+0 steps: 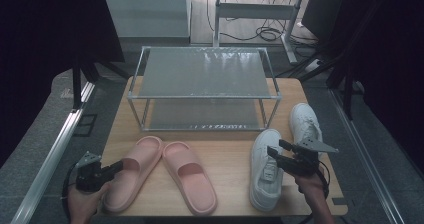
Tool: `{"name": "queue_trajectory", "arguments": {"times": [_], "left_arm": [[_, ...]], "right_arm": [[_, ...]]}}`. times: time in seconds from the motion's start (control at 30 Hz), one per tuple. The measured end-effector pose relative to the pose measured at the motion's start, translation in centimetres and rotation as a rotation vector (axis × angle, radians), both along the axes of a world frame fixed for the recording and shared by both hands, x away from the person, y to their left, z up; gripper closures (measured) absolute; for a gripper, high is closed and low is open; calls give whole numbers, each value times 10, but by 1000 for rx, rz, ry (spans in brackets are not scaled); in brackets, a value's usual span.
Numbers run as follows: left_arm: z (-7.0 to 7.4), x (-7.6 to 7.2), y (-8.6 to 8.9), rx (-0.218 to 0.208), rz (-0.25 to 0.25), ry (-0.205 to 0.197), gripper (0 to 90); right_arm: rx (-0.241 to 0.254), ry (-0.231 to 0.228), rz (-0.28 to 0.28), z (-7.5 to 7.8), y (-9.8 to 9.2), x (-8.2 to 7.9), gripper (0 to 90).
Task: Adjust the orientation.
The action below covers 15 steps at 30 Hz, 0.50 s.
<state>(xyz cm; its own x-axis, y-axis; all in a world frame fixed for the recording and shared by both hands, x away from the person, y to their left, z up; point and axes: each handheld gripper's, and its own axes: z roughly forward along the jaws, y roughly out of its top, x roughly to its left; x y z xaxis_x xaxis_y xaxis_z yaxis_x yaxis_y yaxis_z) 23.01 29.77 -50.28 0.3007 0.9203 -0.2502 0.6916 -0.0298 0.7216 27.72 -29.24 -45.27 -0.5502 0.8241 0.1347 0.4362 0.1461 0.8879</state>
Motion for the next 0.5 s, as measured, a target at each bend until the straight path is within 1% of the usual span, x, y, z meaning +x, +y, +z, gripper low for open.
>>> {"name": "queue_trajectory", "arguments": {"times": [0.17,0.2,0.23,0.3,0.37,0.4,0.43,0.47,0.5], "left_arm": [[1,3,1,-11,-4,5,866],[1,2,0,-15,-7,4,866],[3,-1,-2,-31,-21,1,856],[3,-3,-4,-39,-29,-1,850],[5,-8,-8,-49,-40,-5,815],[6,-11,-12,-35,-48,-7,764],[6,-11,-12,-35,-48,-7,736],[6,-13,-15,-32,-51,-11,736],[8,-16,-20,-28,-63,-18,692]], "right_arm": [[-1,0,1,0,0,0,414],[-1,0,1,0,0,0,414],[0,-1,0,0,0,0,414],[0,-2,0,0,0,0,414],[0,-1,-2,0,0,0,415],[0,-2,-4,0,-1,0,415],[1,-2,-5,0,-1,0,414],[1,-2,-5,0,-1,0,414],[1,-4,-4,1,-1,-1,414]]}}
